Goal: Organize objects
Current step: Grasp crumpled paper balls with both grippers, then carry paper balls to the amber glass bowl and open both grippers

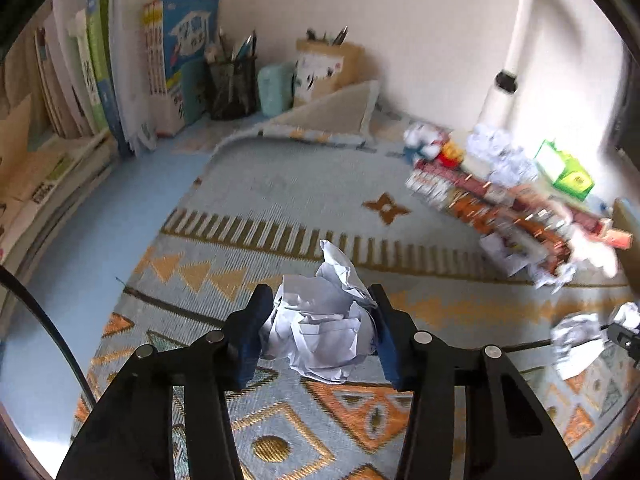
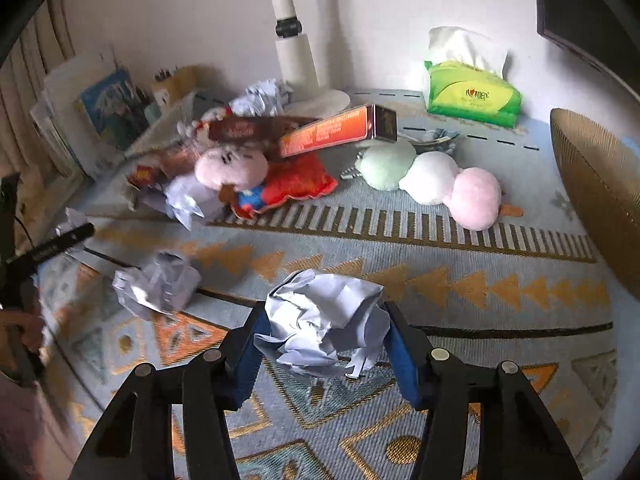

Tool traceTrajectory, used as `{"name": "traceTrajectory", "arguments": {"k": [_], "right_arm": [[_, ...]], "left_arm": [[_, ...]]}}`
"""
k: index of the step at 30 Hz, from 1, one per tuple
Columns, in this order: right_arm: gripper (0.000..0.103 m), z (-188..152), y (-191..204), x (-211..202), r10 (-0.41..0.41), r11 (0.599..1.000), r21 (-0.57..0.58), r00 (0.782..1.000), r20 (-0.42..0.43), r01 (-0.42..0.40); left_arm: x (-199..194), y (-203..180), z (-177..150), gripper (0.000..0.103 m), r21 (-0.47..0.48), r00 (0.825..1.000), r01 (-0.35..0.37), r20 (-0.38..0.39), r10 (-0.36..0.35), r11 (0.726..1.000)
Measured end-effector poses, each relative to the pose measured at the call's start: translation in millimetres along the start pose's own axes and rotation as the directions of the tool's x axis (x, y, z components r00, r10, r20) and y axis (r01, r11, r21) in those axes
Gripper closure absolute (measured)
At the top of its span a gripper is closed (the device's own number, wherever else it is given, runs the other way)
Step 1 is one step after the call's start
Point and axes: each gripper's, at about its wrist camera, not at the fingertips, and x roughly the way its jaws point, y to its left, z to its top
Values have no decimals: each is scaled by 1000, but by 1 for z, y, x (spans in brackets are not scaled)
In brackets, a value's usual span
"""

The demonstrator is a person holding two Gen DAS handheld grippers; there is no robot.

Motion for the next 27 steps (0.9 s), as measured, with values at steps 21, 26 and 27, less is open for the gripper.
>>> {"name": "traceTrajectory", "arguments": {"k": [21, 26, 27], "right_arm": [[48, 52, -73, -110, -25, 996, 87, 958, 286, 0], [48, 69, -117, -136, -66, 991, 132, 931, 360, 19], [48, 71, -126, -140, -72, 989, 144, 928, 365, 21]], "left_arm": [[-99, -176, 111, 57, 250, 896, 268, 290, -336, 931], [-85, -276, 124, 57, 357, 853, 369, 237, -465, 858], [-81, -296, 123, 57, 378, 843, 389, 220, -490, 840]]}}
